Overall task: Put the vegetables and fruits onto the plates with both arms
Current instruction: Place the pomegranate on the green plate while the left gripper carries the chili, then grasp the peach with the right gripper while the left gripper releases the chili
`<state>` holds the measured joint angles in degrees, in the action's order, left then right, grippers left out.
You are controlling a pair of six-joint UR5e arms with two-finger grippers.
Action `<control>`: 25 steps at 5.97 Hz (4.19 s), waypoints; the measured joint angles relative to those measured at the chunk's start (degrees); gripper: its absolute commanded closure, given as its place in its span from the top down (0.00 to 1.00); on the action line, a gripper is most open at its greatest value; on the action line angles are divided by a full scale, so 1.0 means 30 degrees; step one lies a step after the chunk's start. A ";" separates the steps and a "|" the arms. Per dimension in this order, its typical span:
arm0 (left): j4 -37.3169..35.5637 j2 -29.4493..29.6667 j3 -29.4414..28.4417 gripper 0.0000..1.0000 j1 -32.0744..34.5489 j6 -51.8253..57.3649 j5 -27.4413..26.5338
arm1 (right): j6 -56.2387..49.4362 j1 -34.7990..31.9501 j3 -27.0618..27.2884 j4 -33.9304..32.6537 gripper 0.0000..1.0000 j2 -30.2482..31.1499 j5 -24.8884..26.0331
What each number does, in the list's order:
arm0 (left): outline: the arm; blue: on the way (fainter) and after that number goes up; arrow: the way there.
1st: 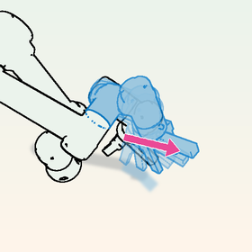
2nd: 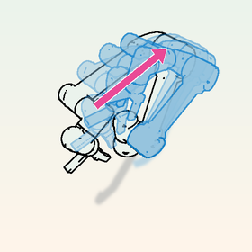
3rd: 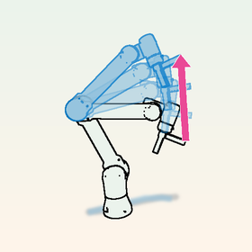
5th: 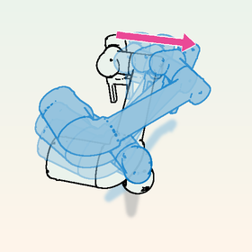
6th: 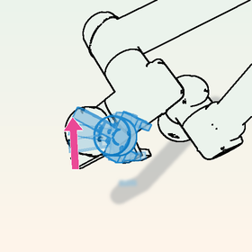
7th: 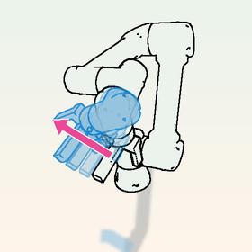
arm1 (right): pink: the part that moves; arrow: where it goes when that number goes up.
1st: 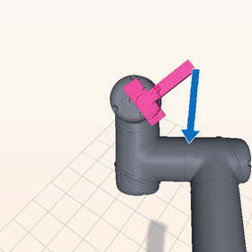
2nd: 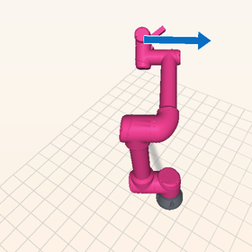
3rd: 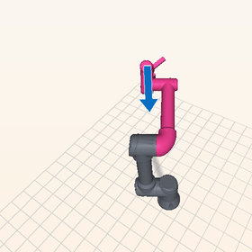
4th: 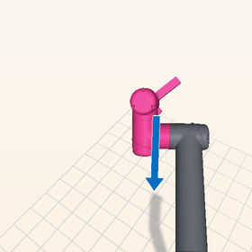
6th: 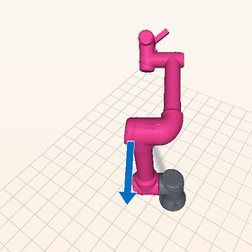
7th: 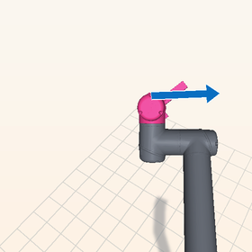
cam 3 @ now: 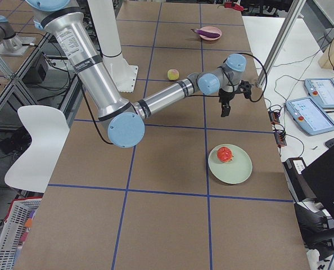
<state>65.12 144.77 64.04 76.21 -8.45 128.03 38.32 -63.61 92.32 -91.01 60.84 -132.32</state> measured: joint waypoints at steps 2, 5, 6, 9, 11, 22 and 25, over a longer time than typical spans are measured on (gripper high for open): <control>0.1746 -0.3070 -0.0134 0.00 -0.0059 0.0024 -0.1123 | 0.4631 0.2411 0.2720 -0.0815 1.00 -0.0356 0.0442; 0.5166 -0.5205 -0.0895 0.00 -0.2253 -0.2215 -0.1304 | 0.9590 0.5543 0.4679 -0.1575 1.00 -0.1567 0.1839; 0.5329 -0.5442 -0.0959 0.00 -0.2850 -0.2590 -0.1307 | 1.0150 0.6468 0.5140 -0.3106 1.00 -0.2427 0.2619; 0.7062 -0.5921 -0.2173 0.00 -0.3174 -0.2667 -0.2268 | 1.1598 0.8242 0.5724 -0.5253 1.00 -0.4140 0.3653; 0.7823 -0.5927 -0.3012 1.00 -0.3179 -0.2666 -0.2423 | 1.1953 0.9958 0.5589 -0.5348 1.00 -0.4403 0.5229; 0.7648 -0.5694 -0.2598 1.00 -0.1819 -0.2699 -0.2481 | 1.1623 1.3500 -0.2778 -0.0673 1.00 -0.7540 0.9580; 0.7515 -0.5686 -0.2280 1.00 -0.1588 -0.2703 -0.2577 | 1.1625 1.3692 -0.3315 -0.0610 1.00 -0.7456 0.9618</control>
<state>87.67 127.71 57.20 71.44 -16.56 120.30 73.19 -22.54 82.38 -92.84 38.47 -103.47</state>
